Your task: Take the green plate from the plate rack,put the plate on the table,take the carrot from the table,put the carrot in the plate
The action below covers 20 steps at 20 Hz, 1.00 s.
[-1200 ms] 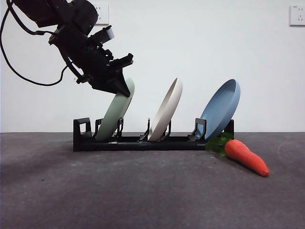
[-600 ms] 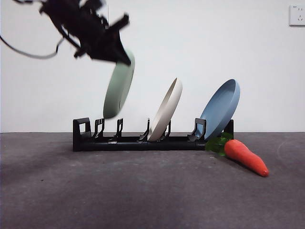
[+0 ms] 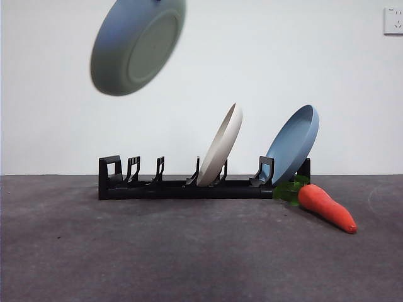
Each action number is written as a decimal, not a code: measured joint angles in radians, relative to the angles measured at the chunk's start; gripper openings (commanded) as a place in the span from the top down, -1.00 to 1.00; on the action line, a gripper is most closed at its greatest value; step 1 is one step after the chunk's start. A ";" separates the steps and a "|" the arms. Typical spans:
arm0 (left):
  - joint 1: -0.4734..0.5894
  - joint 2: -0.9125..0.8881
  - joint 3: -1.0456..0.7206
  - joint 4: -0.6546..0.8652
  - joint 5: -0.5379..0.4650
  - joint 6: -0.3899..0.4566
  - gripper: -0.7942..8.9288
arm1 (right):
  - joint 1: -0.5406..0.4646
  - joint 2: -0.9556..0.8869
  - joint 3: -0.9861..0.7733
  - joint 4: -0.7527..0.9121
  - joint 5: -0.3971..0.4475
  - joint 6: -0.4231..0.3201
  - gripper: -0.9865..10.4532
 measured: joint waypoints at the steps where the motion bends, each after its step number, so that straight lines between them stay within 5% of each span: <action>1: -0.048 0.011 -0.007 -0.028 -0.042 0.027 0.85 | 0.000 0.000 0.000 0.000 0.000 0.001 -0.38; 9: -0.251 0.145 -0.282 0.183 -0.246 0.159 0.85 | 0.000 0.000 0.000 0.000 0.000 0.004 -0.38; 20: -0.330 0.467 -0.294 0.325 -0.396 0.248 0.84 | 0.000 0.000 0.000 0.000 0.000 0.004 -0.38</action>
